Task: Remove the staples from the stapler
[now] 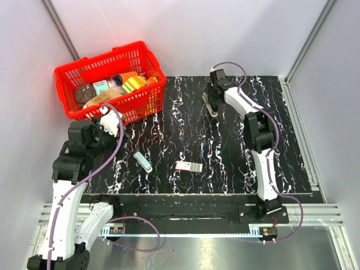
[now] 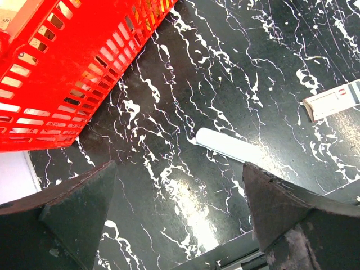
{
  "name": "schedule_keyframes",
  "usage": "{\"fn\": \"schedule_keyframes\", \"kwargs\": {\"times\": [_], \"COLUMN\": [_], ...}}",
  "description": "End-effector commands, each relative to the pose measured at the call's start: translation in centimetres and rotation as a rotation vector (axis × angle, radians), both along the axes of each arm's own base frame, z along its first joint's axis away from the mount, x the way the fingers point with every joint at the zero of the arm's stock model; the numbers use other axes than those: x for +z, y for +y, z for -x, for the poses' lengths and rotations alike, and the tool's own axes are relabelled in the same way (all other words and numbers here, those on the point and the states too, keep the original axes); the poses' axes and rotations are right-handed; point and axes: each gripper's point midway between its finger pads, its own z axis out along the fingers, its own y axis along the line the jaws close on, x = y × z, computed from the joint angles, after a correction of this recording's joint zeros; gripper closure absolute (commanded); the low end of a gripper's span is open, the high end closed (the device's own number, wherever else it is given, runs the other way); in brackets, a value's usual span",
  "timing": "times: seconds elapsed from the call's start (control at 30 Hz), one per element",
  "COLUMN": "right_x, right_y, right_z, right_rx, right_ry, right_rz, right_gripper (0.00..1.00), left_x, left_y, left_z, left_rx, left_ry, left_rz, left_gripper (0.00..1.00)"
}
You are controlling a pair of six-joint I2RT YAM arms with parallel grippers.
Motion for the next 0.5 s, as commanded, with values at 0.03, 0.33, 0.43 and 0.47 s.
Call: {"fn": "schedule_keyframes", "kwargs": {"times": [0.03, 0.33, 0.43, 0.47], "right_x": [0.5, -0.4, -1.2, -1.5], "right_y": [0.3, 0.3, 0.3, 0.1], "right_z": [-0.8, -0.6, -0.2, -0.1], "right_rx": [-0.030, -0.040, -0.037, -0.037], "right_ry": [-0.044, -0.008, 0.027, 0.039], "right_rz": [-0.017, -0.014, 0.002, 0.006], "right_gripper": [0.43, 0.58, 0.51, 0.50], "left_x": [2.3, 2.8, 3.4, 3.4], "left_y": [-0.1, -2.3, -2.4, -2.3], "left_z": [-0.8, -0.2, -0.3, -0.3], "left_rx": [0.028, -0.046, -0.046, -0.042], "left_ry": [-0.076, -0.024, -0.032, -0.034], "left_rz": [0.037, 0.139, 0.146, 0.145], "left_gripper": [0.01, 0.01, 0.01, 0.01]}}
